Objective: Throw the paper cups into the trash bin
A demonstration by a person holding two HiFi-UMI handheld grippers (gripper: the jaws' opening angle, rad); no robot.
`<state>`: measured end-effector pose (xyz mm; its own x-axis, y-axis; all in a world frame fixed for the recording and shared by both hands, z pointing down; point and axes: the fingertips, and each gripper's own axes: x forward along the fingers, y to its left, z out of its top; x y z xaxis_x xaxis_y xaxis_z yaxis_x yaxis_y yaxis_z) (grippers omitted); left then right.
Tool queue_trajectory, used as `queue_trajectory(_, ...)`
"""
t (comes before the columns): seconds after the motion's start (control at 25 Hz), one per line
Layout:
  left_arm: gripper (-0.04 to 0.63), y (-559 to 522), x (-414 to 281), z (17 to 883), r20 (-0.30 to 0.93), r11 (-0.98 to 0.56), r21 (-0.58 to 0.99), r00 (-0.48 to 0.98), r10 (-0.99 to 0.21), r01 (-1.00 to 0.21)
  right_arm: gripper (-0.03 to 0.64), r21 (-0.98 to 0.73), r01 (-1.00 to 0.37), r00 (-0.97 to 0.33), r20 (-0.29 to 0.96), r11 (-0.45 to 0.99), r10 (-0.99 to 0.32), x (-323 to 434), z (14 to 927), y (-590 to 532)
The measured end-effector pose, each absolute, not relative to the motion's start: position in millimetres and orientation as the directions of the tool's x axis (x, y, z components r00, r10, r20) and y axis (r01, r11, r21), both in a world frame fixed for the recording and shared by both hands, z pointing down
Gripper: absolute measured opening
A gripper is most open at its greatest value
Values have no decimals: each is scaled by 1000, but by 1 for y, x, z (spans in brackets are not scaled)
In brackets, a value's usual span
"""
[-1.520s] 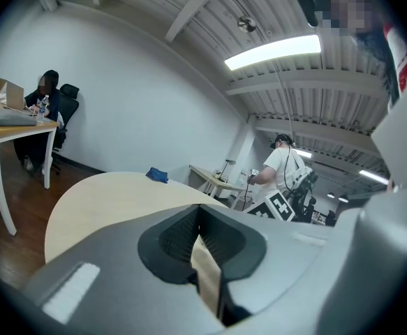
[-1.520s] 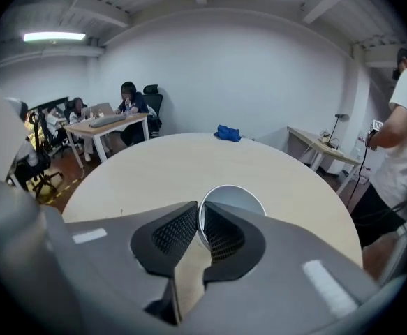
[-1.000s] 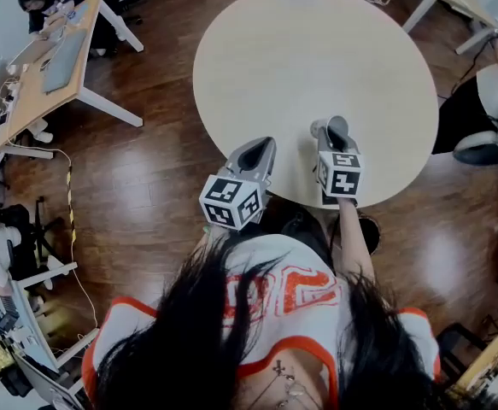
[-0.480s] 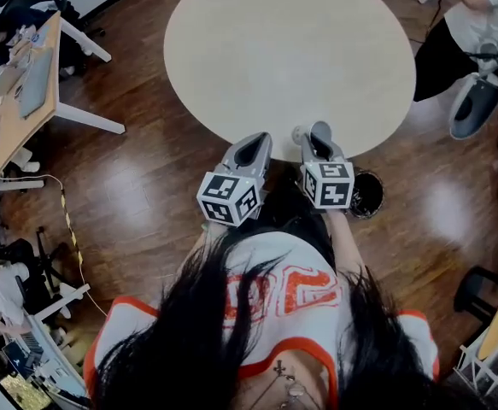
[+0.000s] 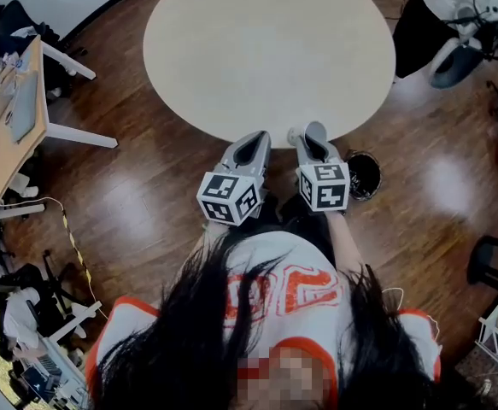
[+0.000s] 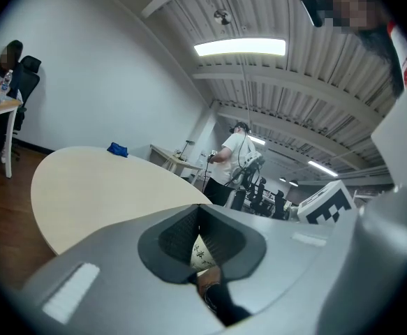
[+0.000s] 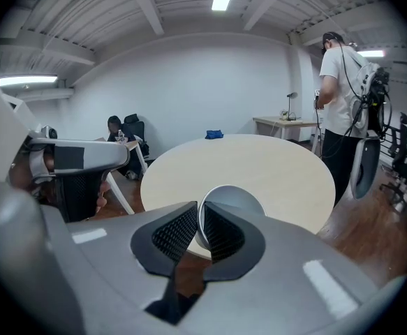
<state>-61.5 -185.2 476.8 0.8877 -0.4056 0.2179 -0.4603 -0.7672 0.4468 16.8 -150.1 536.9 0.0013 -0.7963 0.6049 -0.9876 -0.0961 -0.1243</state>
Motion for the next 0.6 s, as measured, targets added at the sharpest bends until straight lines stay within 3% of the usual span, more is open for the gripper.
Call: queue_trajectory(0.6, 0, -119, 27, 468, 222, -853, 420, 946, -235, -310, 34, -149, -925, 204, 584, -351, -786, 121, 529, -57)
